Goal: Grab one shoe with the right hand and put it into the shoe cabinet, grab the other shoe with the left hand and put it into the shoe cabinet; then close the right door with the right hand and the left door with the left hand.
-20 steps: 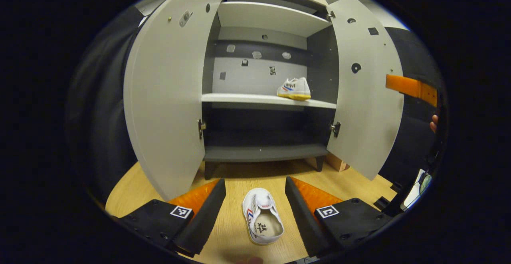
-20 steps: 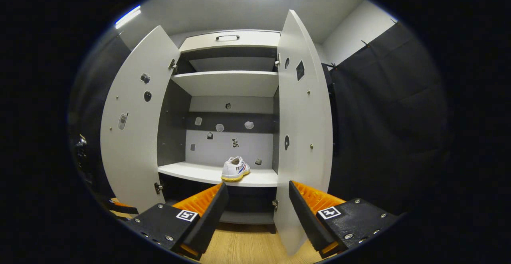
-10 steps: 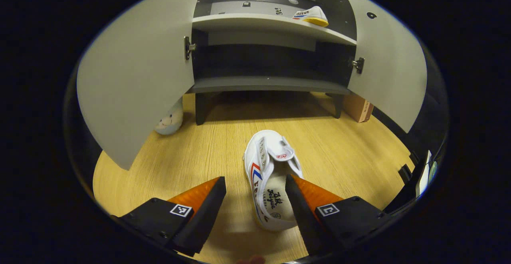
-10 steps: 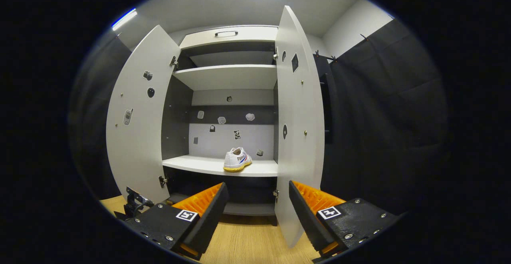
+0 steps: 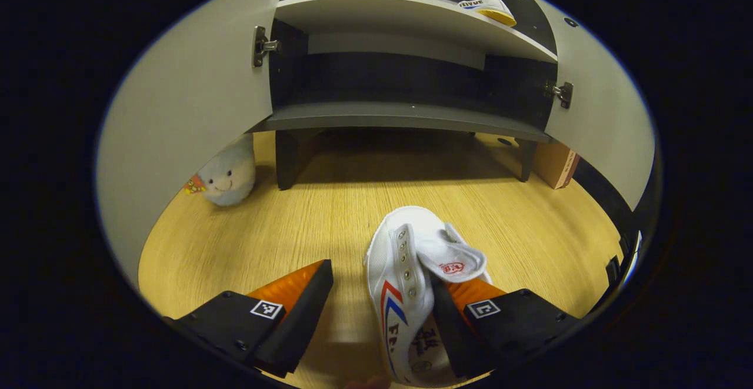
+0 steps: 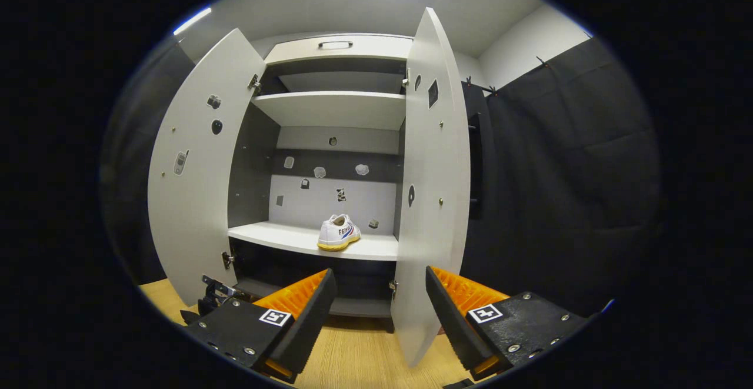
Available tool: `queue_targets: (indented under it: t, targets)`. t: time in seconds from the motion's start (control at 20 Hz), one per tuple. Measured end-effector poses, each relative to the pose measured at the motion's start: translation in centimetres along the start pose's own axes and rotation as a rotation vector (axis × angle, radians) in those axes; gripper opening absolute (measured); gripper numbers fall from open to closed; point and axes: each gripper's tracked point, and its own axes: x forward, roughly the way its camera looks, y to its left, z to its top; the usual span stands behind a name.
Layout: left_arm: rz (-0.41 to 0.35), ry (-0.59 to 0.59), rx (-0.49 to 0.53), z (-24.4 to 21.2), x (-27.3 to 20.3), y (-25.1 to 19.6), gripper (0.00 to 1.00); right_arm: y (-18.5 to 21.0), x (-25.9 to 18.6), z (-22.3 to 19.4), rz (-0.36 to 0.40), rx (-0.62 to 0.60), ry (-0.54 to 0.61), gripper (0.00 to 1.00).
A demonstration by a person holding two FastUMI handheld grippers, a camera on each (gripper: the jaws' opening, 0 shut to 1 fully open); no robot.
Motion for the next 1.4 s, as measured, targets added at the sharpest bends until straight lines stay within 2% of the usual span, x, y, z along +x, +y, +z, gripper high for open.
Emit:
queue_targets:
  t: [0.15, 0.25, 0.3, 0.35, 0.4, 0.45, 0.5, 0.6, 0.65, 0.7, 0.9, 1.05, 1.1, 1.15, 1.3, 1.35, 1.4]
  targets:
    - [-0.063, -0.006, -0.044, 0.0, 1.0, -0.7, 0.94, 0.1, 0.3, -0.4, -0.004, -0.002, 0.011, 0.94]
    - [-0.075, -0.029, -0.109, 0.0, 0.8, -1.1, 0.81, 0.3, 0.3, -0.6, -0.005, -0.004, 0.018, 0.93]
    - [-0.042, -0.044, -0.116, 0.2, 0.9, -0.6, 0.7, 0.5, 0.3, -0.8, -0.004, -0.005, 0.021, 0.94]
    - [0.013, -0.04, -0.11, -0.3, 1.1, 0.6, 0.66, 0.7, 0.5, -0.9, -0.001, -0.006, 0.026, 0.94]
    - [0.038, -0.051, -0.111, 0.0, 0.9, 1.1, 0.44, 1.0, 0.6, -1.1, 0.005, -0.006, 0.029, 0.94]
    - [0.034, -0.057, -0.131, 0.0, 1.1, 1.1, 0.3, 1.3, 0.6, -1.2, 0.013, -0.005, 0.032, 0.94]
    - [0.04, -0.041, -0.154, -0.2, 0.7, 1.5, 0.2, 1.5, 0.8, -1.3, 0.021, -0.002, 0.035, 0.94]
    - [0.057, -0.078, -0.206, 1.2, -1.2, 1.9, 0.11, 2.1, 0.9, -1.6, 0.036, 0.01, 0.042, 0.94]
    - [0.066, -0.124, -0.227, 2.8, -2.8, 2.0, 0.11, 2.3, 1.1, -1.6, 0.043, 0.018, 0.041, 0.98]
    - [0.062, -0.179, -0.234, 5.2, -4.9, 1.9, 0.12, 2.5, 1.3, -1.6, 0.048, 0.025, 0.038, 0.94]
    - [0.016, -0.337, -0.181, 15.5, -13.4, 0.2, 0.12, 3.2, 2.1, -1.4, 0.07, 0.069, 0.023, 0.94]
    - [0.002, -0.436, -0.139, 24.1, -17.7, -0.9, 0.12, 3.2, 2.3, -1.2, 0.076, 0.102, 0.007, 0.94]
    - [-0.003, -0.446, -0.148, 26.8, -17.9, -1.2, 0.12, 3.3, 2.4, -1.2, 0.077, 0.109, 0.001, 0.91]
    - [-0.008, -0.455, -0.159, 29.0, -17.2, -1.5, 0.12, 3.2, 2.4, -1.3, 0.077, 0.11, 0.003, 0.94]
    - [0.011, -0.472, -0.151, 35.9, -14.6, -1.5, 0.12, 2.9, 2.1, -1.5, 0.076, 0.114, 0.005, 0.94]
    - [0.013, -0.481, -0.143, 38.4, -13.1, -1.6, 0.12, 2.7, 2.0, -1.4, 0.073, 0.111, 0.003, 0.98]
    - [0.016, -0.472, -0.139, 40.4, -11.4, -1.7, 0.12, 2.5, 2.0, -1.4, 0.068, 0.105, 0.002, 0.94]
